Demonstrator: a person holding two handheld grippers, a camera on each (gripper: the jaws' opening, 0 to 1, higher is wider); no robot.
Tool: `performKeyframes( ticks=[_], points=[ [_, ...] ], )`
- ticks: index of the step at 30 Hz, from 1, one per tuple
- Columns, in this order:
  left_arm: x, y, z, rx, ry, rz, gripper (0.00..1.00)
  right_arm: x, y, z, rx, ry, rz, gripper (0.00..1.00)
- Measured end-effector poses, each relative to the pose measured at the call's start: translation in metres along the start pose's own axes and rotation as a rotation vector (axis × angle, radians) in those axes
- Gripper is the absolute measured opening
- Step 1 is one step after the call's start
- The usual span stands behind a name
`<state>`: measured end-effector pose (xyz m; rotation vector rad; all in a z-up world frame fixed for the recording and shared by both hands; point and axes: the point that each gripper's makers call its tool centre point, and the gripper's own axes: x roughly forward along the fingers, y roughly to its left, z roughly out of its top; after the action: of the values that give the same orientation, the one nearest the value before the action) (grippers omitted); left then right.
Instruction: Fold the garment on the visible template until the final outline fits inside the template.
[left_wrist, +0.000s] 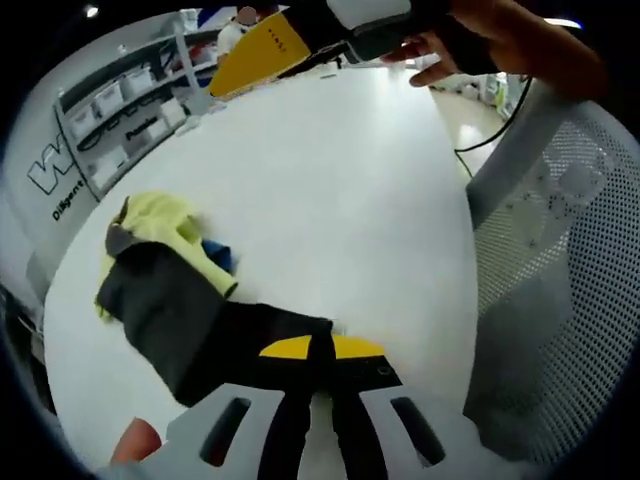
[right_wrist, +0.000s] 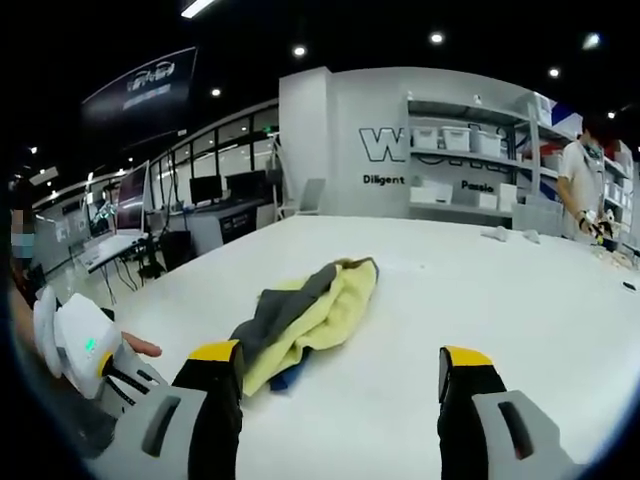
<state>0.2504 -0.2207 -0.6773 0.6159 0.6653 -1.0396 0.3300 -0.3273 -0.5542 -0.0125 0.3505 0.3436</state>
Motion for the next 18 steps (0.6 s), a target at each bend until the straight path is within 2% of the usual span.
performKeyframes(
  ticks=[4, 7, 10, 15, 18],
  points=[
    [-0.001, 0.003, 0.000, -0.034, -0.002, -0.006, 0.00, 0.000, 0.000, 0.000, 0.000, 0.000, -0.002, 0.82],
    [-0.007, 0.006, 0.007, -0.080, -0.039, -0.002, 0.00, 0.000, -0.001, -0.001, 0.001, 0.002, -0.003, 0.82],
    [-0.011, 0.008, 0.010, -0.083, -0.051, 0.005, 0.00, 0.000, -0.001, -0.001, -0.001, 0.005, -0.004, 0.82],
    [-0.027, 0.017, 0.023, -0.139, -0.121, 0.030, 0.00, 0.001, -0.001, -0.002, -0.001, 0.010, -0.005, 0.82],
    [-0.041, 0.036, 0.030, -0.247, -0.189, 0.073, 0.00, 0.000, -0.002, -0.002, -0.001, 0.011, -0.008, 0.82]
  ],
)
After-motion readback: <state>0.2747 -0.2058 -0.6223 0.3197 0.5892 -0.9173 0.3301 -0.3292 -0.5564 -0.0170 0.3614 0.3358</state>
